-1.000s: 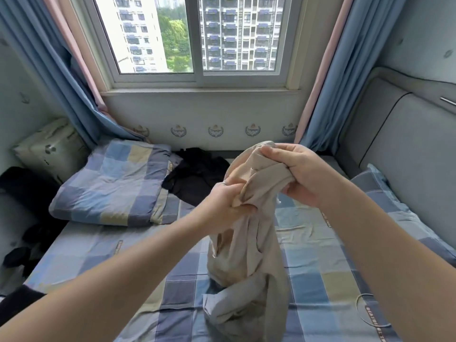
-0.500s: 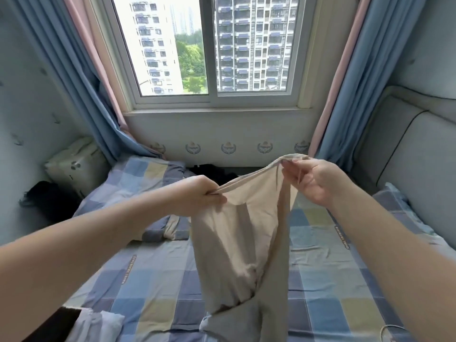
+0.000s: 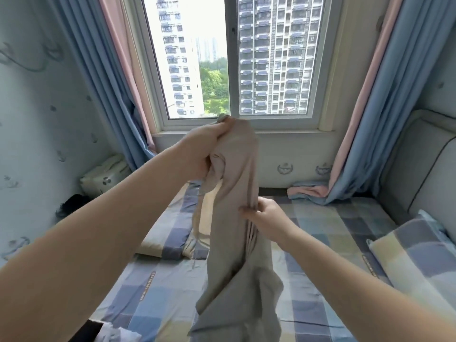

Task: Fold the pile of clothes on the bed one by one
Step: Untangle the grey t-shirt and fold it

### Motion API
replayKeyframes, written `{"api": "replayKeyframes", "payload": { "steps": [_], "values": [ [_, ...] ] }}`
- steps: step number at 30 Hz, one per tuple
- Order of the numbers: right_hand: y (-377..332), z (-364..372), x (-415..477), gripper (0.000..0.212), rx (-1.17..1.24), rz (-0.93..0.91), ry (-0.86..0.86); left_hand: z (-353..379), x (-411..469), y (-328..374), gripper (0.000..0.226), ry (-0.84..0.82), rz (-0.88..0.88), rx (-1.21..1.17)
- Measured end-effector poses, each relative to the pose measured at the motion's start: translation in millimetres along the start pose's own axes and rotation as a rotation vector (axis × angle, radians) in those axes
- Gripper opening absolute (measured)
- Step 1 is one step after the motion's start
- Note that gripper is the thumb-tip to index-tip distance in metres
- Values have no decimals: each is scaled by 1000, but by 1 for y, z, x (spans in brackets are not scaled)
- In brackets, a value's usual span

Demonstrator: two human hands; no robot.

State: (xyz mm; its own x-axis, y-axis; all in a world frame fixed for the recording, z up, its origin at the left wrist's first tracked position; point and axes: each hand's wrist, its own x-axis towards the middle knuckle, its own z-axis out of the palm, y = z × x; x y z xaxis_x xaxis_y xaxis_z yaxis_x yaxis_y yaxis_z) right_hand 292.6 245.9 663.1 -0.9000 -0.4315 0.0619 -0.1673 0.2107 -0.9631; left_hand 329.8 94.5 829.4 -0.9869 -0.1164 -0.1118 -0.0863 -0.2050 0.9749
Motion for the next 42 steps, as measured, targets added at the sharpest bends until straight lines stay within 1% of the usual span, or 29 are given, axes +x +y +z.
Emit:
{"api": "replayKeyframes", "payload": {
  "steps": [1,3,5,8,11,13,14,15,16,17,18,19,20,21,22,23,25,27,28,29,31,33,35,36,37,38,40,41,42],
  "values": [
    [6,-3,2,19,-18,11,9,-4,2,6,23,34,23,4],
    [10,-15,5,22,-94,9,54,-20,11,15,17,155,143,108],
    [3,-32,3,23,-243,-53,131,-43,25,19,16,309,264,302],
    [-26,-53,-3,26,-384,-192,247,-78,43,16,26,473,320,647],
    [-49,-70,-3,27,-357,-248,323,-93,52,3,26,610,373,900],
    [-60,-79,0,29,-187,-191,334,-89,50,-7,17,675,456,996],
    [-66,-81,0,31,-107,-165,325,-85,48,-11,22,662,528,1026],
    [-72,-83,-1,31,-63,-151,308,-78,44,-14,32,590,611,1067],
    [-78,-82,-1,30,-41,-150,284,-70,41,-16,42,447,680,1124],
    [-85,-81,-2,29,-18,-155,247,-57,34,-17,50,243,700,1166],
    [-92,-78,-3,27,1,-166,202,-41,27,-20,52,15,653,1183],
    [-100,-76,-5,27,17,-180,166,-26,20,-26,49,-171,566,1181],
    [-106,-74,-6,27,28,-193,139,-14,17,-33,41,-284,500,1158],
    [-112,-74,-7,28,44,-201,110,-5,16,-39,28,-326,474,1118],
    [-117,-76,-9,27,62,-209,87,0,17,-43,15,-328,481,1057],
    [-120,-79,-11,23,86,-225,80,1,18,-43,12,-314,482,980],
    [-120,-93,-17,14,59,-265,60,-2,22,-38,20,-262,433,802],
    [-109,-108,-19,21,-85,-263,24,-7,20,-27,35,-201,405,610],
    [-98,-115,-18,23,-206,-236,20,-9,19,-23,43,-172,416,536],
    [-87,-121,-19,21,-331,-202,28,-10,20,-18,45,-136,439,483],
    [-62,-130,-19,15,-533,-107,77,-15,24,-11,35,-39,484,410],
    [-44,-135,-24,17,-598,11,120,-24,35,-9,29,100,506,372],
    [-39,-134,-29,23,-542,75,110,-31,44,-16,28,251,517,423],
    [-39,-131,-31,25,-471,90,93,-32,49,-22,22,293,530,482],
    [-44,-127,-33,27,-377,92,76,-31,48,-28,12,292,535,556],
    [-51,-121,-37,29,-271,87,61,-27,45,-36,18,247,518,632],
    [-65,-114,-38,23,-75,28,73,-15,40,-56,53,163,543,774],
    [-71,-111,-37,21,7,-6,87,-7,32,-66,60,166,594,854],
    [-77,-107,-37,20,72,-29,82,-1,25,-76,61,143,636,909]
  ]
}}
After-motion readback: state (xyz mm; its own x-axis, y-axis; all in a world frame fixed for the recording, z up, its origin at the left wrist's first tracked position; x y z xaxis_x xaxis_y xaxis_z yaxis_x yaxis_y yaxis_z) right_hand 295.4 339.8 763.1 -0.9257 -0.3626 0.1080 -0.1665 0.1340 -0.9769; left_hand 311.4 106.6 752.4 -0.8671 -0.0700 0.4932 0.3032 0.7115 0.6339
